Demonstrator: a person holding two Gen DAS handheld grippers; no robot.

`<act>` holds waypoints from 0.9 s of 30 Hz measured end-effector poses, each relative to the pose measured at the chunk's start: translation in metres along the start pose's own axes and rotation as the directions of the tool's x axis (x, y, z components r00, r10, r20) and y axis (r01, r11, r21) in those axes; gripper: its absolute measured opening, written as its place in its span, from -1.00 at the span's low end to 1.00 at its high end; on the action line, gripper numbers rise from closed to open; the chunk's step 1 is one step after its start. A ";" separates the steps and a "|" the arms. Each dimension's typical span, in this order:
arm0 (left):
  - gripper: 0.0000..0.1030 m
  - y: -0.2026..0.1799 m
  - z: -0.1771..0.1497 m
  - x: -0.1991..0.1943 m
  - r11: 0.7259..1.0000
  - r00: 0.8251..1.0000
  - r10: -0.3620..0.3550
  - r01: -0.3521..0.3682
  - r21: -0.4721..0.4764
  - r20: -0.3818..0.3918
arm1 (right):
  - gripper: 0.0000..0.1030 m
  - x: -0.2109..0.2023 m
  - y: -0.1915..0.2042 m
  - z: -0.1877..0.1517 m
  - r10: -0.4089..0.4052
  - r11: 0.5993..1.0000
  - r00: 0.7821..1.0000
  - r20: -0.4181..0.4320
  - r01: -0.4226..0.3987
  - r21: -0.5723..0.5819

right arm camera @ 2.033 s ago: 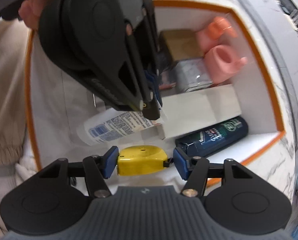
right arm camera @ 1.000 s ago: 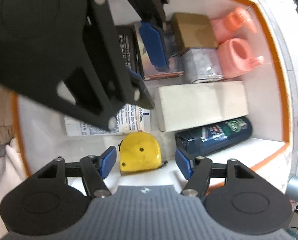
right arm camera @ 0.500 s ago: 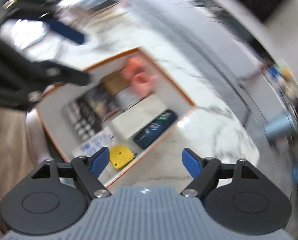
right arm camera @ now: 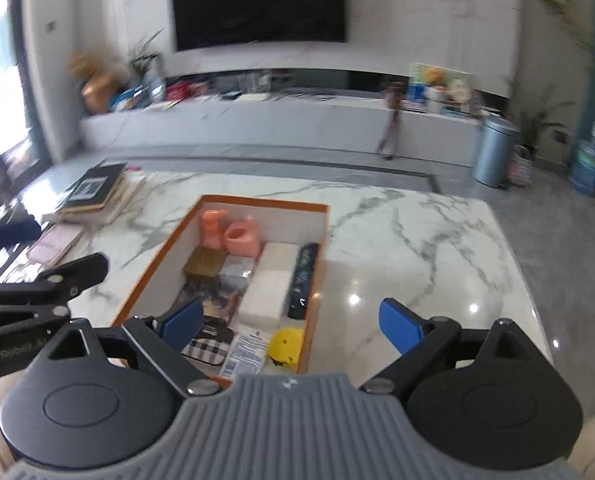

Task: Organize rigid objects
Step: 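Open both tools and lift them away from the orange box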

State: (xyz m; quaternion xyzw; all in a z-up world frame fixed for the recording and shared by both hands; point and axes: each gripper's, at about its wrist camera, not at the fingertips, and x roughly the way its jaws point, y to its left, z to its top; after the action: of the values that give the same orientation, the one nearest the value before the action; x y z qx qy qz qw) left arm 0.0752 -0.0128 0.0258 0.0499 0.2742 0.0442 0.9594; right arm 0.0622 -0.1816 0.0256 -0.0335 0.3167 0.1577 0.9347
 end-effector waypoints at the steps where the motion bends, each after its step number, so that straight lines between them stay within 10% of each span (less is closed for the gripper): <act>1: 0.74 -0.001 -0.005 0.001 1.000 1.000 0.011 -0.011 -0.008 -0.016 | 0.83 -0.001 0.000 -0.008 -0.019 1.000 1.000 0.003 0.019 0.011; 27: 0.74 -0.010 -0.063 0.001 0.995 0.994 0.046 -0.054 -0.081 -0.096 | 0.85 0.002 -0.013 -0.075 -0.106 0.991 0.993 0.054 0.101 0.092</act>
State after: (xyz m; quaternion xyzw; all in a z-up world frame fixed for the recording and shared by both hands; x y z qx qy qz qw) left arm 0.0430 -0.0177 -0.0288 0.0144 0.3158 0.0821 0.9452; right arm 0.0244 -0.2058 -0.0359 -0.0034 0.2938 0.0957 0.9511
